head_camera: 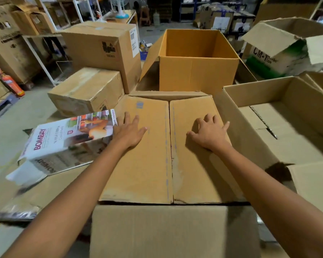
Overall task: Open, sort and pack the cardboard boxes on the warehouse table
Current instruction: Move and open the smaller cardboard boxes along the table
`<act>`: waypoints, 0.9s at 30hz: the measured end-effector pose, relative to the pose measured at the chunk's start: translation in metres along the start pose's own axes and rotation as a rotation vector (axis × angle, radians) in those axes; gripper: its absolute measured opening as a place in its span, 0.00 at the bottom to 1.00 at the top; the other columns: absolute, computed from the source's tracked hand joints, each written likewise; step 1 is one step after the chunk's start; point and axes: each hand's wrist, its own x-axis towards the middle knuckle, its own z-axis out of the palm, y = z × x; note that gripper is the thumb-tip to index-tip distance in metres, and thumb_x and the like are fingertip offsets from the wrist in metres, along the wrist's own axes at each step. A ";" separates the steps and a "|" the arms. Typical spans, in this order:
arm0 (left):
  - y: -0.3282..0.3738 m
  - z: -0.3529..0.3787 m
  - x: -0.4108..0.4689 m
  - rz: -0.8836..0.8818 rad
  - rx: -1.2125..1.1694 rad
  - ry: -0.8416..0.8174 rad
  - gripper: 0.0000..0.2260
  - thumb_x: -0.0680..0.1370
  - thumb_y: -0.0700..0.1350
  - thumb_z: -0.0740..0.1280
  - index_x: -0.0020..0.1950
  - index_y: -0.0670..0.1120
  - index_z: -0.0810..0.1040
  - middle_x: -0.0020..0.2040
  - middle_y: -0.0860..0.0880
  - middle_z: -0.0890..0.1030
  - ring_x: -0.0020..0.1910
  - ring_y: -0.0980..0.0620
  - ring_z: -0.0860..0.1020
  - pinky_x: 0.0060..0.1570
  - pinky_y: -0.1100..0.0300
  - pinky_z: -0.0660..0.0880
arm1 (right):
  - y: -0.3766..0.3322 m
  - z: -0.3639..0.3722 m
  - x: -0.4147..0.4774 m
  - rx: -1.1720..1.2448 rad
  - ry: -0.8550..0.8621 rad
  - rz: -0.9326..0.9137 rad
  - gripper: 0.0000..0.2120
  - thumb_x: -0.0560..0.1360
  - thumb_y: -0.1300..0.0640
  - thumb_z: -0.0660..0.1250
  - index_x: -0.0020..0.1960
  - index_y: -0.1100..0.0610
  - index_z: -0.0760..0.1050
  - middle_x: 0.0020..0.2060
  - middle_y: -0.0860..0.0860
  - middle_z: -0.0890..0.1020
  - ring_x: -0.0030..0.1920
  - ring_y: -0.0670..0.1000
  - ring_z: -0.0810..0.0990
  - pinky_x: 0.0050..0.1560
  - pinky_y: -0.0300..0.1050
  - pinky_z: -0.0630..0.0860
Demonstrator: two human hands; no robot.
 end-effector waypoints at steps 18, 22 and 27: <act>0.000 0.000 -0.055 0.218 0.108 0.031 0.30 0.82 0.64 0.52 0.80 0.51 0.57 0.81 0.42 0.52 0.80 0.40 0.49 0.75 0.37 0.48 | -0.082 -0.073 -0.098 0.282 0.063 0.021 0.16 0.74 0.50 0.69 0.60 0.53 0.74 0.49 0.52 0.80 0.49 0.54 0.78 0.48 0.51 0.80; 0.026 -0.021 -0.047 0.232 0.018 0.021 0.30 0.81 0.62 0.57 0.79 0.49 0.58 0.79 0.41 0.59 0.79 0.38 0.53 0.73 0.39 0.55 | -0.056 -0.121 -0.093 0.368 0.085 0.088 0.14 0.74 0.53 0.71 0.59 0.53 0.77 0.47 0.50 0.80 0.48 0.51 0.81 0.49 0.50 0.83; 0.077 -0.026 -0.051 0.289 -0.069 0.000 0.30 0.81 0.60 0.59 0.79 0.49 0.58 0.77 0.42 0.63 0.76 0.39 0.59 0.71 0.41 0.64 | 0.006 -0.172 -0.094 0.541 0.169 0.203 0.09 0.75 0.63 0.69 0.55 0.56 0.79 0.46 0.52 0.82 0.44 0.50 0.83 0.41 0.45 0.84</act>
